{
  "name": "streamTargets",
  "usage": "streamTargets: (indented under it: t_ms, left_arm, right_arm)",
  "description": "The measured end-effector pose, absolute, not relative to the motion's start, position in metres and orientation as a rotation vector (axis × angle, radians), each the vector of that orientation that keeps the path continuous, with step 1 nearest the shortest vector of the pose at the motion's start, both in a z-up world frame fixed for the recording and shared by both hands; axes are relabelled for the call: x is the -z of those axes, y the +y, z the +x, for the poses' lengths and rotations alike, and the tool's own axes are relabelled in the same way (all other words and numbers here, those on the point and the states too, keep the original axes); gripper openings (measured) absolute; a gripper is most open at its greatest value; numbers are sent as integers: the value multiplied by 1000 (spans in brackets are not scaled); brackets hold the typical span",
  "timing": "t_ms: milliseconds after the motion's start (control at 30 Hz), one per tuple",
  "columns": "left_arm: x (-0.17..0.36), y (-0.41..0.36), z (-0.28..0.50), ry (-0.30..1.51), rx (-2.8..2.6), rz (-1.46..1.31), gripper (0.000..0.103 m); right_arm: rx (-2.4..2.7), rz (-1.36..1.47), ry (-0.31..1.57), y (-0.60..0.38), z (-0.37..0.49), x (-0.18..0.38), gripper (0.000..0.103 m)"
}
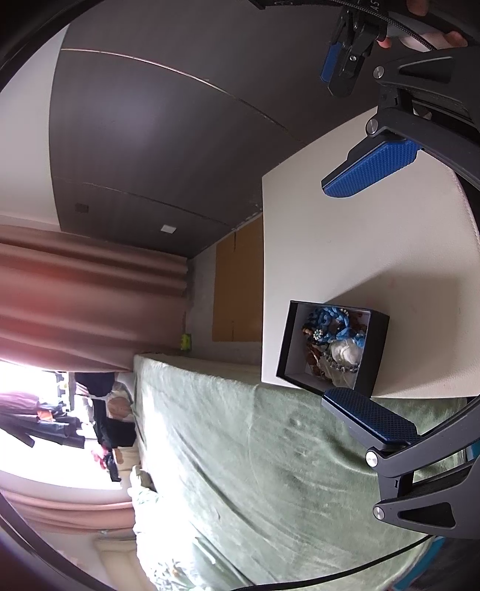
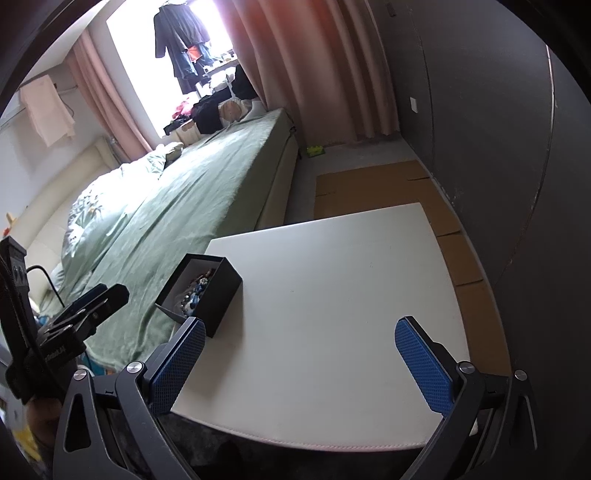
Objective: Organize jewelry
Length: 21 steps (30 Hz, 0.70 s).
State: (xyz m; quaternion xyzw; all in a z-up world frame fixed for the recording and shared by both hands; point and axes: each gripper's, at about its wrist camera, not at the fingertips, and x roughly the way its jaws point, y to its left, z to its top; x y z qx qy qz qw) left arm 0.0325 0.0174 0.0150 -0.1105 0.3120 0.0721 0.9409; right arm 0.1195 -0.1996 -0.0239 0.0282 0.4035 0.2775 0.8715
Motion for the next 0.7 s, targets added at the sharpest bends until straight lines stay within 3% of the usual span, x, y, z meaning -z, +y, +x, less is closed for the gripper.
streamTargets:
  t_ms: [700]
  left_arm:
    - [-12,16,35,649,-140,-240,103]
  right_arm:
    - [-558,70,829,-208,121,19,103]
